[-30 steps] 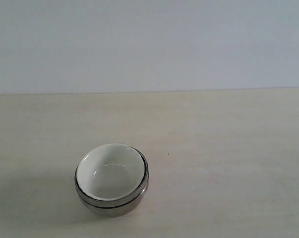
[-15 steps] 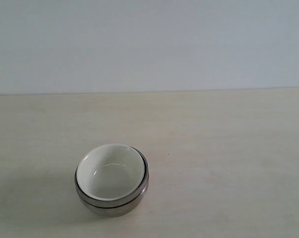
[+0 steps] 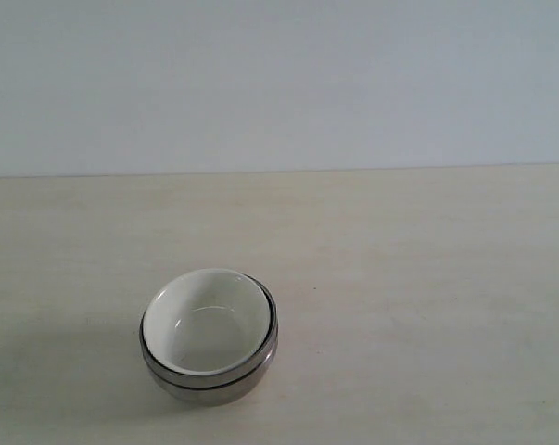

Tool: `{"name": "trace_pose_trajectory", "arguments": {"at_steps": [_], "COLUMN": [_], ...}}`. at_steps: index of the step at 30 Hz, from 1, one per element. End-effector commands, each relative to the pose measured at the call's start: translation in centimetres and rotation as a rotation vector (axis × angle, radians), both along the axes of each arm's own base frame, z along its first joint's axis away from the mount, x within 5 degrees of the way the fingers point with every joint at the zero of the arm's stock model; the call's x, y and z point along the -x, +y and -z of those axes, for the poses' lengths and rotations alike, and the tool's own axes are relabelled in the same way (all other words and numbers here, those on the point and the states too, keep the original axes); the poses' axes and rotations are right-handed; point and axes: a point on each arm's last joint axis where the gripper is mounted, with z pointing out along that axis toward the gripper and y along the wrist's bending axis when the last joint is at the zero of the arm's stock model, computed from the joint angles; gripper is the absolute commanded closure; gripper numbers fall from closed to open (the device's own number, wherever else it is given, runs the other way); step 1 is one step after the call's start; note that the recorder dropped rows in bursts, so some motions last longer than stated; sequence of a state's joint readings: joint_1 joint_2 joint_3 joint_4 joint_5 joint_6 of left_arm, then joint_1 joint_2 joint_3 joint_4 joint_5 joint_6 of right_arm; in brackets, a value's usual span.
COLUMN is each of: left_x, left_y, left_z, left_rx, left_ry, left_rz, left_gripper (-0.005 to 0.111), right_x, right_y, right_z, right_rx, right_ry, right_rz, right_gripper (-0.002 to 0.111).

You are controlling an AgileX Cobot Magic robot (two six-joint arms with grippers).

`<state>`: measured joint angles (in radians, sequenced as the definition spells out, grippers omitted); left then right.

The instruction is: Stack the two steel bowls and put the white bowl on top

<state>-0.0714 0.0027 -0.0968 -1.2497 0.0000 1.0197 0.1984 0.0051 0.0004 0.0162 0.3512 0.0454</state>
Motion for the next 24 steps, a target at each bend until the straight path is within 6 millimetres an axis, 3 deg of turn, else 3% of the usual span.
{"name": "trace_pose_trajectory", "arguments": {"at_steps": [1, 4, 10, 24], "left_x": [-0.3, -0.6, -0.6, -0.4], "left_y": [0.1, 0.2, -0.1, -0.1], "left_z": [1.4, 3.2, 3.4, 6.0], "left_rx": [0.012, 0.03, 0.017, -0.163], "left_ry": [0.038, 0.087, 0.108, 0.389], "left_rz": [-0.011, -0.028, 0.013, 0.011], "left_gripper": [0.103, 0.103, 0.103, 0.103], "right_x": [0.0, 0.0, 0.0, 0.0], "right_y": [-0.1, -0.1, -0.1, -0.1], "right_z": [-0.1, -0.1, -0.1, -0.1], "right_rx": [-0.002, -0.002, -0.002, -0.002], "right_ry": [-0.015, -0.015, -0.015, -0.015], "right_rz": [0.009, 0.009, 0.009, 0.009], "right_gripper": [0.108, 0.108, 0.108, 0.108]}}
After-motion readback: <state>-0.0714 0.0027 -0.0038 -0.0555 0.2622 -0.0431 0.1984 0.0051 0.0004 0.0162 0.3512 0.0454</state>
